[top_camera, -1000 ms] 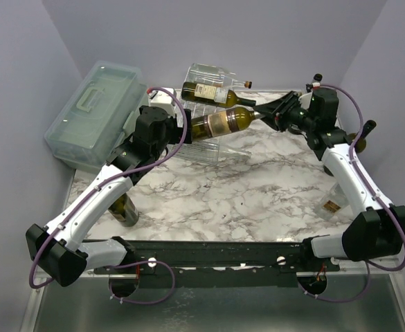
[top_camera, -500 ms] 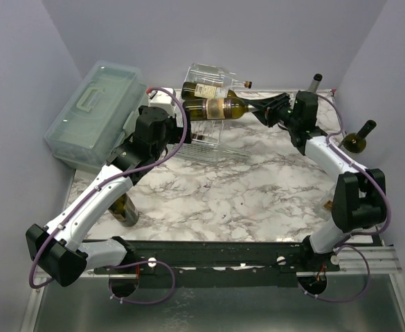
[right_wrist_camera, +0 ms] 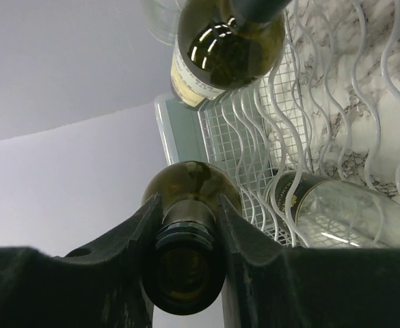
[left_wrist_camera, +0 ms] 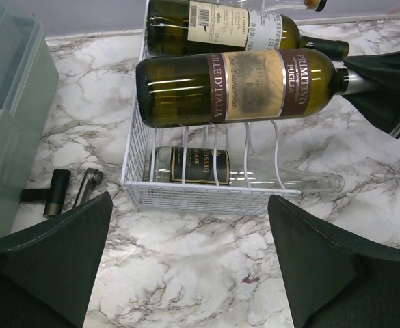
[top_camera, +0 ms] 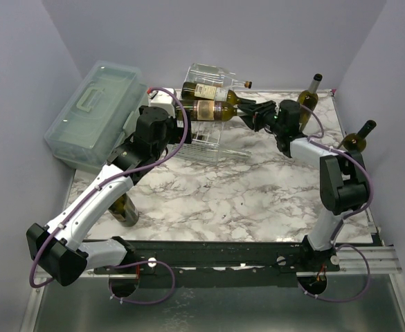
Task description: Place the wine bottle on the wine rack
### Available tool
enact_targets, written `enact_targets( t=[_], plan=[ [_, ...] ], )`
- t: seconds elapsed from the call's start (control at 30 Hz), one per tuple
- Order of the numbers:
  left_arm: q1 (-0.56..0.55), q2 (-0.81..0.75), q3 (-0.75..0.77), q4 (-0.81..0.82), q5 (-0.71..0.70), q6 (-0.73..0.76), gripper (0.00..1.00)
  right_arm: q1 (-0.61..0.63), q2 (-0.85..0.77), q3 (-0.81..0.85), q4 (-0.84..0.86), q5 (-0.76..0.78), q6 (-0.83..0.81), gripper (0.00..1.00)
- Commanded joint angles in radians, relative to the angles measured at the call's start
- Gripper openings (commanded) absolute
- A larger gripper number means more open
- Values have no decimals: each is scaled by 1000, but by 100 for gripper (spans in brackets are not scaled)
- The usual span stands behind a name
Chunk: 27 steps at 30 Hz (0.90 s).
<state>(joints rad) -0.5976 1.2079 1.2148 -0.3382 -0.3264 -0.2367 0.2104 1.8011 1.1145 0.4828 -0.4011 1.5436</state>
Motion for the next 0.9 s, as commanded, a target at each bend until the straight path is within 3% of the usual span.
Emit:
enact_targets(
  t=[0.0, 0.87],
  plan=[
    [1, 5, -7, 11, -3, 13, 98, 4, 15, -7, 230, 4, 115, 1],
    [1, 13, -4, 11, 39, -4, 98, 13, 198, -29, 354, 11, 162, 1]
  ],
)
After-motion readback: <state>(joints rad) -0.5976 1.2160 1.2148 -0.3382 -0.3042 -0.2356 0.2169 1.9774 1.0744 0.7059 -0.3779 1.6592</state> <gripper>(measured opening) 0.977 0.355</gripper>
